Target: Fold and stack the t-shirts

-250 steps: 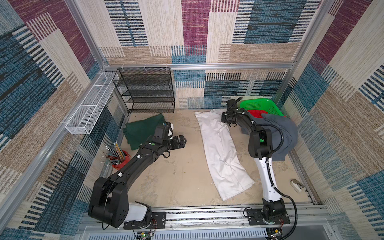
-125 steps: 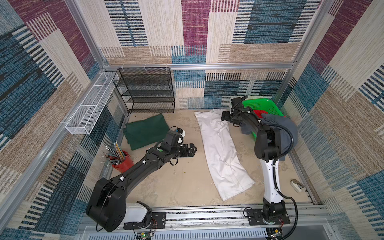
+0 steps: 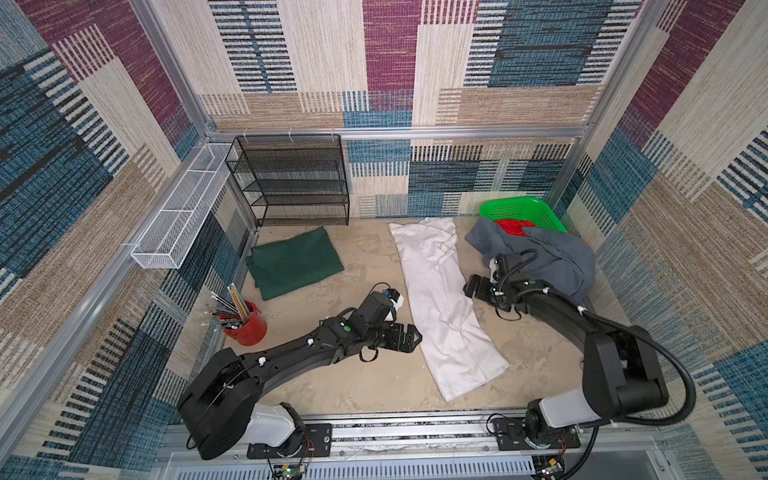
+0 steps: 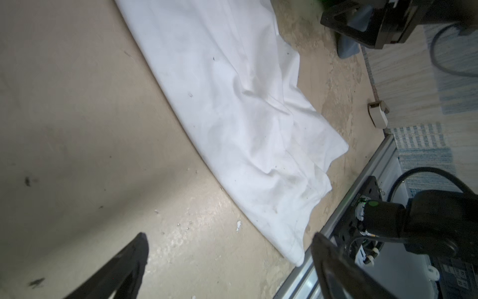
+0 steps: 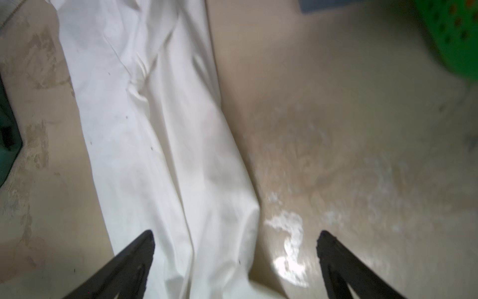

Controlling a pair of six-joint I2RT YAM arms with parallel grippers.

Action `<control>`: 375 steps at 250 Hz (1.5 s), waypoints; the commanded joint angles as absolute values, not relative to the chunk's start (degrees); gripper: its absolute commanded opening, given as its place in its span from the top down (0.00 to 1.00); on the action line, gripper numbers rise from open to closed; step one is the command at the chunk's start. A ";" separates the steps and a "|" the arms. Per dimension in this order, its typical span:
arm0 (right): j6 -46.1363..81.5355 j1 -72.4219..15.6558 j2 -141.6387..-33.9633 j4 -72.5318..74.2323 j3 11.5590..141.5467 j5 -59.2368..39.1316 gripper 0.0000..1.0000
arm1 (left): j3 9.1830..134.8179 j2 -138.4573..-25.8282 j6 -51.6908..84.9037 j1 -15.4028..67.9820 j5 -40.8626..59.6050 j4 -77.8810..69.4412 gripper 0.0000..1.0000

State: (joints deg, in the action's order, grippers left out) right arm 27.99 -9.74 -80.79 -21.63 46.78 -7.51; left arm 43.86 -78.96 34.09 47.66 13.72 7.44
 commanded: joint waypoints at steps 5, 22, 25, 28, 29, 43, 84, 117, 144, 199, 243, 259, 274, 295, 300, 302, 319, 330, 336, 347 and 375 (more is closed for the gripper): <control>33.16 -9.82 -72.00 -18.13 38.48 -8.18 0.01 | 41.22 -78.88 36.07 50.28 14.77 3.82 0.01; 34.20 -9.80 -67.12 -20.12 35.44 -8.18 0.01 | 39.64 -78.77 37.12 51.84 13.96 3.16 0.02; 34.36 -9.78 -66.42 -20.54 35.13 -8.13 0.01 | 39.39 -78.80 37.34 52.00 13.85 3.03 0.02; 34.51 -9.84 -65.69 -21.01 34.77 -8.04 0.01 | 39.17 -78.80 37.47 52.20 13.74 2.92 0.02; 34.58 -9.84 -65.23 -21.32 34.55 -8.05 0.02 | 39.10 -78.77 37.54 52.25 13.68 2.91 0.02; 35.41 -9.84 -62.30 -23.00 33.47 -8.00 0.02 | 38.14 -78.75 38.45 53.01 13.37 2.83 0.02; 37.13 -9.84 -56.50 -25.39 30.67 -9.78 0.02 | 38.04 -78.20 38.93 54.91 11.77 5.02 0.02; 39.06 -9.82 -52.23 -26.66 27.96 -10.02 0.02 | 41.30 -76.88 36.72 60.05 4.58 12.32 0.00; 40.17 -9.84 -48.83 -28.61 26.83 -8.62 0.01 | 39.73 -75.01 38.83 62.33 3.50 11.17 0.02; 40.55 -9.84 -47.87 -30.42 26.04 -12.81 0.01 | 35.89 -73.39 43.90 64.44 3.25 7.70 0.05; 41.48 -9.84 -44.29 -32.23 25.10 -12.82 0.01 | 34.41 -73.08 46.19 65.73 3.12 6.54 0.06; 41.75 -9.84 -43.37 -32.34 24.20 -13.09 0.01 | 34.28 -73.30 46.57 65.73 3.44 6.34 0.06; 41.97 -9.84 -42.90 -32.09 22.95 -13.55 0.01 | 34.10 -73.89 46.93 65.70 4.08 5.62 0.06; 42.09 -9.84 -42.50 -31.82 21.47 -14.56 0.04 | 34.10 -75.15 47.63 65.77 5.05 4.80 0.08; 42.05 -9.84 -42.41 -31.69 21.19 -14.72 0.05 | 34.10 -75.50 47.75 65.82 5.24 4.58 0.08; 42.04 -9.84 -42.33 -31.65 21.10 -14.86 0.06 | 34.21 -75.61 47.78 65.78 5.33 4.53 0.08; 42.10 -9.87 -42.02 -31.21 20.80 -15.71 0.10 | 34.45 -76.82 47.87 65.78 5.99 3.98 0.09; 42.11 -9.84 -41.71 -31.44 20.88 -15.35 0.12 | 34.84 -77.63 47.66 65.78 6.61 3.52 0.10; 42.17 -9.84 -41.67 -31.63 20.97 -15.09 0.12 | 35.06 -78.15 47.55 65.90 7.03 3.17 0.10; 42.02 -9.84 -41.87 -31.64 20.94 -15.07 0.14 | 35.54 -79.22 47.25 66.00 7.83 2.62 0.10; 41.84 -9.84 -42.95 -31.46 20.81 -14.88 0.21 | 37.47 -82.34 46.44 66.17 9.84 1.76 0.11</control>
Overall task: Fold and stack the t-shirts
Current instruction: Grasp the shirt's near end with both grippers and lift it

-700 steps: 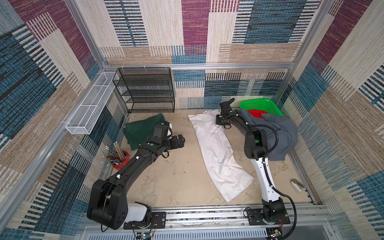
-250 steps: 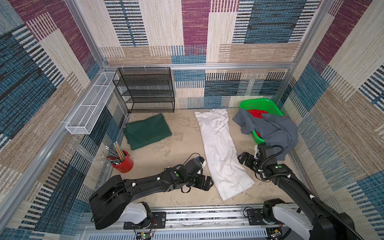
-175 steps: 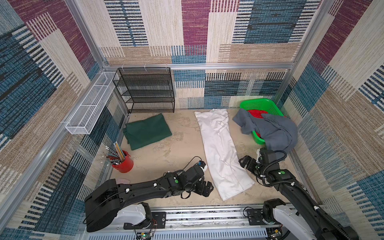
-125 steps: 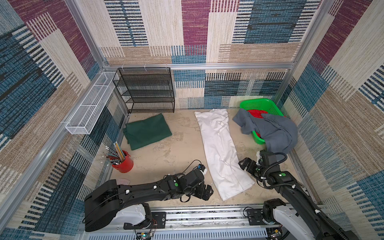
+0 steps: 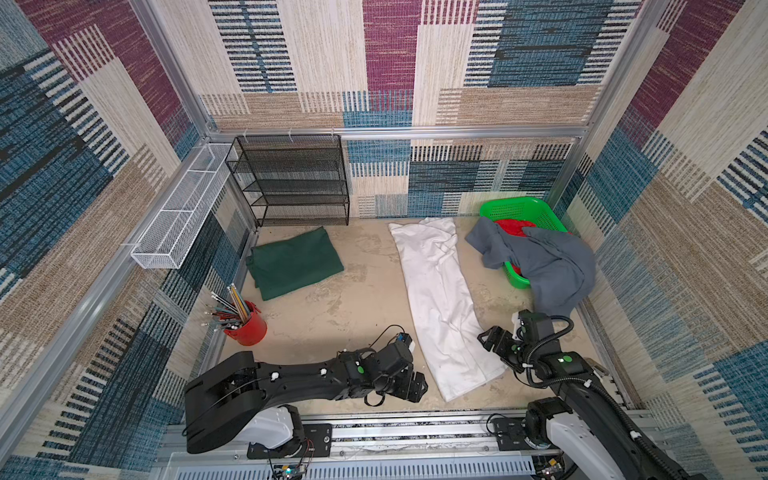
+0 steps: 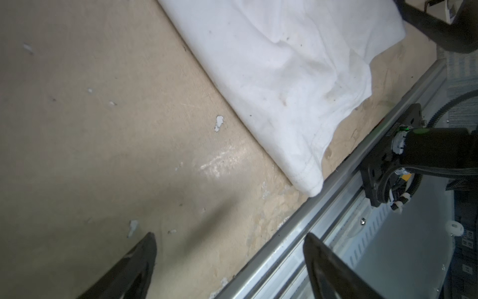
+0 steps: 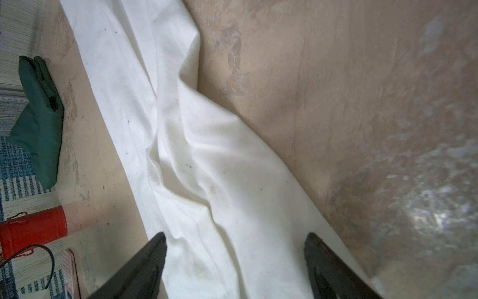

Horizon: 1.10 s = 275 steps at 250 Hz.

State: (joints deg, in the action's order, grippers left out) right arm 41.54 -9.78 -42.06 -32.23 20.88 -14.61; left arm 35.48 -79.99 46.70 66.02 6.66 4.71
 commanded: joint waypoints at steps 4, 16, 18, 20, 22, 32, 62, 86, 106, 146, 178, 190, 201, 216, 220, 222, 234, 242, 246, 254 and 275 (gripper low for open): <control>41.74 -9.84 -43.14 -31.42 20.76 -14.88 0.22 | 37.72 -82.91 46.26 66.15 10.19 1.70 0.11; 41.77 -9.84 -43.58 -31.51 20.78 -14.74 0.24 | 38.83 -84.28 45.84 66.24 10.91 1.53 0.11; 41.71 -9.84 -43.66 -31.48 20.75 -14.69 0.24 | 39.06 -84.51 45.74 66.26 11.08 1.57 0.11; 41.80 -9.84 -43.68 -31.47 20.81 -14.68 0.24 | 39.25 -84.72 45.60 66.27 11.19 1.56 0.11; 41.85 -9.84 -43.70 -31.53 20.76 -14.68 0.24 | 39.45 -84.97 45.52 66.33 11.30 1.58 0.11; 42.04 -9.92 -43.63 -31.65 20.75 -14.66 0.25 | 40.43 -86.12 45.06 66.46 11.68 1.76 0.11; 42.43 -9.93 -43.21 -31.55 20.42 -14.59 0.26 | 43.38 -89.71 44.21 66.97 12.81 2.41 0.11; 42.38 -9.98 -43.27 -31.30 20.40 -14.31 0.27 | 46.38 -93.93 43.60 67.41 14.31 3.27 0.13; 42.28 -9.95 -43.63 -30.95 20.39 -14.52 0.27 | 48.83 -97.91 43.27 68.27 17.19 3.01 0.23; 42.15 -10.02 -43.14 -30.76 20.00 -15.12 0.28 | 52.38 -103.87 43.16 68.64 19.24 5.56 0.59; 42.28 -10.02 -42.35 -31.34 20.12 -15.27 0.28 | 53.76 -104.21 42.84 68.53 18.45 8.05 0.88; 42.33 -10.02 -41.99 -31.55 20.16 -15.33 0.29 | 53.32 -102.97 42.63 68.44 17.04 8.98 0.90; 42.19 -10.02 -41.71 -31.55 20.11 -15.47 0.31 | 52.67 -101.54 42.75 68.04 15.20 10.10 0.92; 42.43 -10.32 -41.53 -31.82 19.75 -15.03 0.33 | 50.95 -99.31 43.44 67.05 13.32 10.56 0.96; 42.47 -10.41 -41.47 -31.67 19.63 -15.15 0.34 | 50.30 -98.70 43.79 66.66 13.05 10.43 0.96; 42.50 -10.45 -41.46 -31.58 19.47 -15.26 0.34 | 49.86 -98.41 44.02 66.52 12.91 10.21 0.96; 42.55 -10.76 -41.42 -31.55 19.18 -15.56 0.34 | 47.66 -96.72 45.09 65.30 12.73 9.10 0.96; 42.54 -11.13 -41.37 -31.77 19.09 -15.47 0.34 | 46.32 -95.66 45.70 64.48 12.73 8.48 0.96; 42.55 -11.28 -41.27 -31.93 19.08 -15.35 0.34 | 45.70 -95.15 45.97 64.11 12.66 8.20 0.97; 42.78 -11.79 -41.05 -32.45 19.27 -14.90 0.34 | 44.65 -94.23 46.50 63.61 12.45 7.73 0.97; 43.45 -13.92 -40.36 -33.42 20.06 -13.73 0.34 | 42.57 -92.19 47.45 62.20 11.80 7.54 0.98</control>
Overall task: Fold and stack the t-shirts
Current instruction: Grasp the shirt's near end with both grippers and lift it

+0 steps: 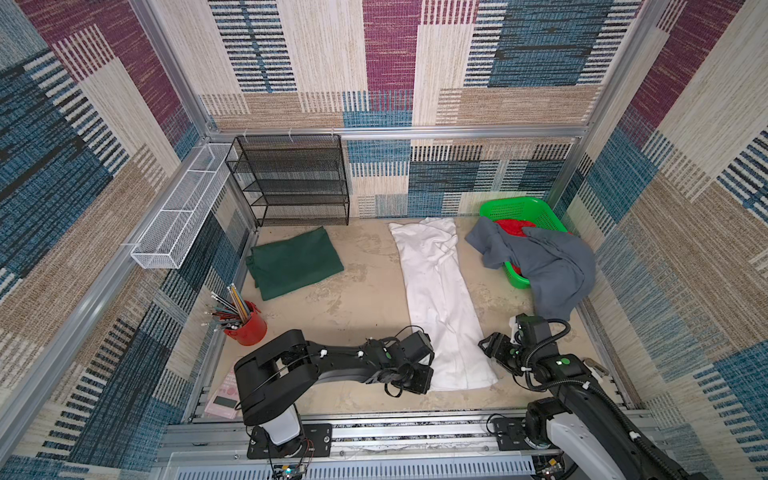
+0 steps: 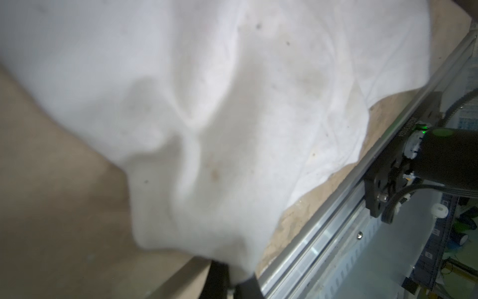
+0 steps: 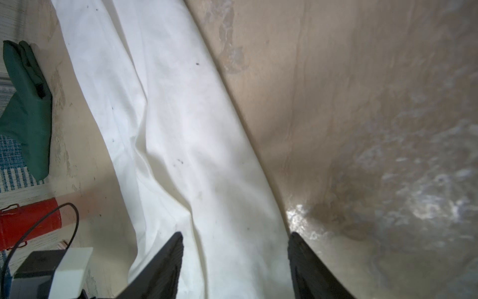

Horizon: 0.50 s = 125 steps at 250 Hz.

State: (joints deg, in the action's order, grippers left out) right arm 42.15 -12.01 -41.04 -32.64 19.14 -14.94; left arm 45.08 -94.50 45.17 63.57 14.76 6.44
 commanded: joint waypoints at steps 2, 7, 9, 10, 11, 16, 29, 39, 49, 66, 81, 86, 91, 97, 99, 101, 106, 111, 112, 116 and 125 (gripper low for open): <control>43.56 -14.12 -40.39 -33.58 20.24 -13.54 0.34 | 42.44 -91.95 47.50 62.04 11.78 7.51 0.98; 43.88 -14.86 -40.45 -33.82 20.57 -13.10 0.34 | 42.01 -91.49 47.62 61.84 11.78 7.37 0.98; 43.95 -15.21 -40.52 -33.90 20.74 -12.90 0.33 | 41.84 -91.32 47.70 61.73 11.82 7.25 0.98; 44.04 -15.38 -40.52 -33.96 20.83 -12.78 0.33 | 41.79 -91.23 47.71 61.63 11.84 7.18 0.98; 44.12 -15.51 -40.52 -33.99 20.92 -12.72 0.33 | 41.73 -91.14 47.76 61.62 11.85 7.20 0.98; 44.40 -16.43 -40.69 -34.06 21.19 -12.25 0.33 | 41.37 -90.71 47.89 61.38 11.86 7.12 0.98; 45.36 -19.05 -41.65 -33.98 22.03 -11.03 0.32 | 40.59 -89.61 48.16 60.81 11.67 6.92 0.98; 46.13 -21.16 -42.77 -33.31 22.53 -10.66 0.32 | 40.11 -88.64 48.33 60.57 11.39 6.90 0.98; 47.10 -23.26 -44.18 -32.88 23.13 -9.98 0.32 | 39.67 -87.64 48.49 60.45 10.87 6.98 0.99; 48.89 -27.64 -46.79 -33.06 24.57 -7.19 0.30 | 38.92 -85.96 48.65 60.31 10.28 7.04 0.99; 49.77 -30.12 -48.84 -34.06 26.26 -5.56 0.28 | 38.30 -84.63 48.69 60.29 10.11 7.12 0.99; 50.00 -30.79 -49.25 -34.54 26.97 -4.95 0.28 | 38.24 -84.20 48.78 60.24 10.11 7.20 0.99; 50.30 -31.48 -49.62 -35.02 27.62 -4.21 0.28 | 38.13 -83.89 48.80 60.28 10.14 7.33 0.99; 50.72 -32.44 -49.85 -35.47 28.34 -3.38 0.27 | 37.98 -83.38 48.78 60.29 10.20 7.45 0.99; 50.85 -32.78 -49.90 -35.56 28.53 -3.11 0.27 | 37.93 -83.20 48.78 60.27 10.20 7.46 0.99; 51.03 -33.07 -49.96 -35.65 28.67 -2.89 0.27 | 37.85 -83.05 48.78 60.27 10.26 7.49 0.99; 51.35 -33.78 -50.12 -35.81 28.93 -2.46 0.27 | 37.68 -82.70 48.78 60.29 10.26 7.56 0.99; 51.75 -34.36 -50.26 -35.92 29.07 -2.23 0.26 | 37.47 -82.21 48.92 60.29 10.26 7.68 0.99; 51.85 -34.45 -50.31 -35.94 29.08 -2.21 0.26 | 37.41 -82.11 48.94 60.29 10.27 7.71 0.99; 52.06 -34.80 -50.45 -36.01 29.07 -2.13 0.26 | 37.26 -81.74 48.98 60.25 10.28 7.79 0.99; 52.85 -35.68 -50.84 -36.12 28.97 -2.11 0.27 | 36.88 -80.93 49.05 60.29 10.12 8.18 0.99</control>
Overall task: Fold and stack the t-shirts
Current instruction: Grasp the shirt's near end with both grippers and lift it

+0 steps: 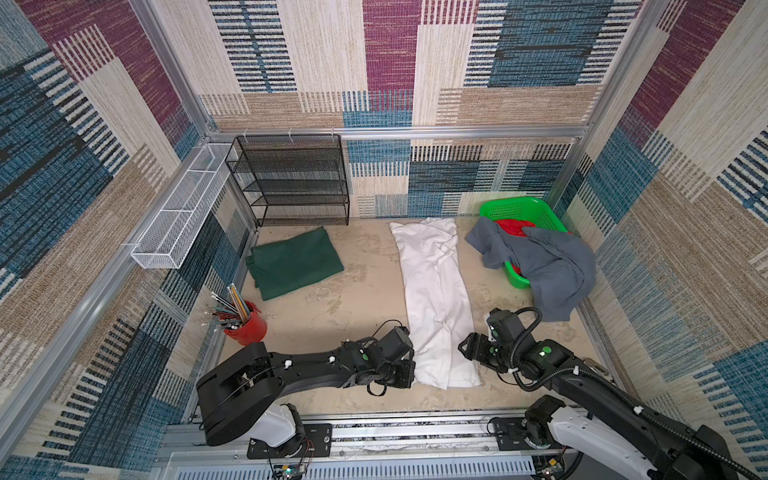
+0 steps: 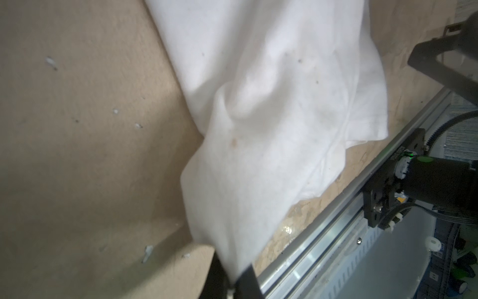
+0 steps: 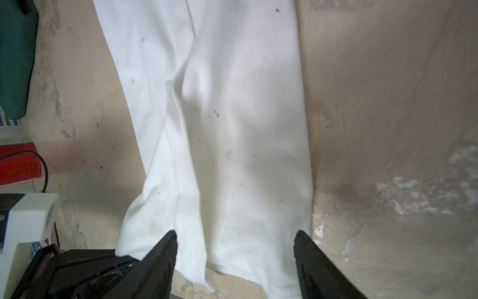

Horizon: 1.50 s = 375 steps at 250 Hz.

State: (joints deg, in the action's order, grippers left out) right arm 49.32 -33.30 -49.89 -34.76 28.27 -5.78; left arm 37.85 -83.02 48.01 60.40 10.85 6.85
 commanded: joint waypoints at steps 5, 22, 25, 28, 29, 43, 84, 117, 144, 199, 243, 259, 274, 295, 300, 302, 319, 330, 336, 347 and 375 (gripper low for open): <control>53.32 -36.24 -51.01 -36.19 28.84 -2.10 0.27 | 36.79 -80.42 49.07 60.27 9.99 8.49 1.00; 55.64 -38.52 -51.40 -37.39 28.60 -1.14 0.27 | 35.90 -78.34 49.17 60.34 9.62 9.28 1.00; 56.16 -39.03 -51.41 -37.63 28.66 -0.88 0.27 | 35.68 -77.96 49.28 60.36 9.56 9.25 1.00; 56.69 -39.55 -51.33 -37.84 28.61 -0.82 0.27 | 35.42 -77.54 49.36 60.37 9.46 9.30 1.00; 56.87 -39.73 -51.28 -37.90 28.59 -0.81 0.27 | 35.33 -77.40 49.38 60.37 9.43 9.26 1.00; 58.98 -42.14 -50.36 -37.35 28.39 -1.60 0.27 | 34.10 -75.31 49.28 60.36 8.78 9.36 1.00; 64.71 -47.97 -47.16 -35.09 25.27 -2.70 0.26 | 33.40 -69.57 47.88 60.27 4.46 13.97 1.00; 67.32 -50.07 -46.79 -32.72 22.03 -3.54 0.26 | 32.97 -67.17 47.66 60.29 3.28 14.95 1.00; 69.57 -51.96 -45.79 -30.98 20.51 -2.90 0.26 | 32.70 -67.36 47.86 60.29 3.50 14.83 1.00; 72.57 -56.05 -48.61 -26.34 18.79 -3.39 0.27 | 31.25 -67.94 49.34 60.26 4.21 12.10 1.00; 73.48 -58.36 -51.33 -24.44 19.47 -2.14 0.30 | 30.41 -67.98 49.77 60.25 4.83 10.88 1.00; 73.39 -58.36 -52.41 -24.43 19.60 -1.30 0.32 | 30.50 -67.87 49.66 60.26 4.83 11.07 1.00; 73.73 -58.41 -53.12 -24.44 19.72 -0.63 0.37 | 30.49 -67.76 49.66 60.27 4.83 11.07 1.00; 74.25 -58.36 -53.05 -24.26 19.43 0.11 0.39 | 30.44 -67.62 49.59 60.28 4.76 11.07 1.00; 74.34 -58.40 -52.87 -24.18 19.28 0.31 0.41 | 30.44 -67.58 49.65 60.30 4.75 11.07 1.00; 74.35 -58.37 -52.77 -24.17 19.23 0.38 0.41 | 30.44 -67.59 49.59 60.27 4.75 11.12 1.00; 74.92 -58.39 -51.76 -24.34 18.61 1.53 0.44 | 30.33 -67.44 49.44 60.27 4.66 11.07 1.00; 75.23 -58.37 -51.05 -24.27 18.22 2.22 0.48 | 30.24 -67.53 49.55 60.28 4.68 11.03 1.00; 75.39 -58.44 -50.74 -24.26 18.08 2.52 0.50 | 30.17 -67.57 49.48 60.28 4.66 10.93 1.00; 75.58 -58.41 -50.30 -24.01 17.65 2.93 0.53 | 30.07 -67.59 49.53 60.24 4.66 10.94 1.00; 75.67 -58.39 -50.01 -22.76 16.71 3.00 0.59 | 29.98 -67.67 49.49 60.29 4.77 10.53 1.00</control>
